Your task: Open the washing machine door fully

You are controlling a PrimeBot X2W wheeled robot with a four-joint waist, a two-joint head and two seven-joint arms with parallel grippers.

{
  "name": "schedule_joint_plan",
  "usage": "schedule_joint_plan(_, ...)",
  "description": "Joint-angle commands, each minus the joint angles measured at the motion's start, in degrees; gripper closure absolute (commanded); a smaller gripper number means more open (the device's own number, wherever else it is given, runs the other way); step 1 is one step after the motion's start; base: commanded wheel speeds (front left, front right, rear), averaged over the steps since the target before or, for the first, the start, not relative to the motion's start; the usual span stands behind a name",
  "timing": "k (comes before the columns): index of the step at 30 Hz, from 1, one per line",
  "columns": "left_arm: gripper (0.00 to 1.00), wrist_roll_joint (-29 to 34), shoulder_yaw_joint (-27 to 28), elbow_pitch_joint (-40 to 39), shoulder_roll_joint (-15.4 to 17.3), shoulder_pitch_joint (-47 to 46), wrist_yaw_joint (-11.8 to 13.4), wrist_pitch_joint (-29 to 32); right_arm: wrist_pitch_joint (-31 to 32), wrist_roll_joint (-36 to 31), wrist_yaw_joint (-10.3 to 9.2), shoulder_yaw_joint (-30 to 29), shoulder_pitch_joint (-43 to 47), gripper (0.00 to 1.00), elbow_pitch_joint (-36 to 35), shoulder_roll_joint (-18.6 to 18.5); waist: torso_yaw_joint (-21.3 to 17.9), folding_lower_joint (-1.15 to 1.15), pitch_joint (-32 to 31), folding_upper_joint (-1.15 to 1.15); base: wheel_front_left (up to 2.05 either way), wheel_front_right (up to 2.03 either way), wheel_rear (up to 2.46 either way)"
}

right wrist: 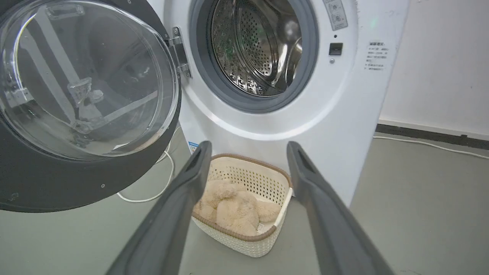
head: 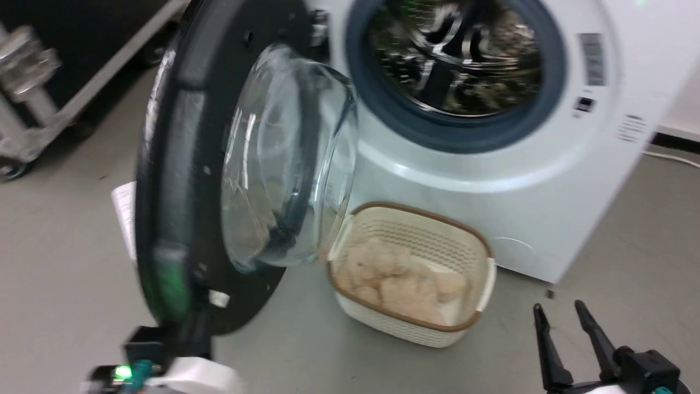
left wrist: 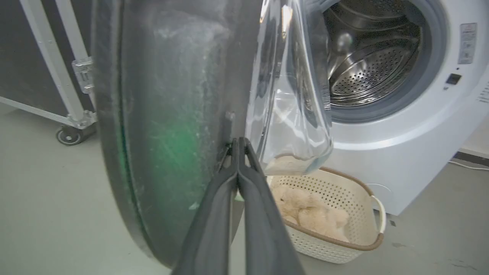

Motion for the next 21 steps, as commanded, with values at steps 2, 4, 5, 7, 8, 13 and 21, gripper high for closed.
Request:
schedule_joint_plan(2,1.0,-0.74,1.87,-0.43,2.25,-0.82,-0.17,0.47,0.42,-0.55,0.03,0.6,-0.05,0.0,-0.45,0.15,3.28,0.0,1.26,0.0,0.0,0.0,0.0)
schedule_joint_plan(4,1.0,-1.45,3.14,-0.32,3.79,-1.91,-0.75,0.94,1.0,-1.23,0.03,1.03,-0.59,0.0,-1.21,0.15,3.94,0.0,2.75,0.0,0.0,0.0,0.0)
schedule_joint_plan(5,1.0,-1.55,3.65,-0.22,4.62,-2.58,-0.98,1.12,1.34,-1.59,0.03,1.2,-0.92,0.0,-1.68,0.15,4.1,0.0,3.65,0.0,0.0,0.0,0.0)
schedule_joint_plan(7,1.0,-2.25,4.77,0.18,5.75,-4.19,-1.44,1.25,2.06,-2.38,0.03,1.37,-1.72,0.0,-2.77,0.15,4.17,0.0,5.79,0.0,0.0,0.0,0.0)
schedule_joint_plan(8,1.0,-2.6,5.31,0.56,6.28,-5.05,-1.66,1.29,2.47,-2.8,0.03,1.45,-2.13,0.0,-3.35,0.15,4.06,0.0,7.06,0.0,0.0,0.0,0.0)
schedule_joint_plan(13,1.0,-4.27,7.0,3.48,8.22,-9.49,-3.16,1.24,4.29,-4.53,0.03,1.34,-3.76,0.0,-5.82,0.15,2.91,0.0,12.62,0.0,0.0,0.0,0.0)
schedule_joint_plan(21,1.0,-6.78,12.8,13.76,14.89,-19.65,-3.94,2.01,5.77,-6.54,0.03,0.52,-5.69,0.0,-8.59,0.15,0.9,0.0,18.99,0.0,0.0,0.0,0.0)
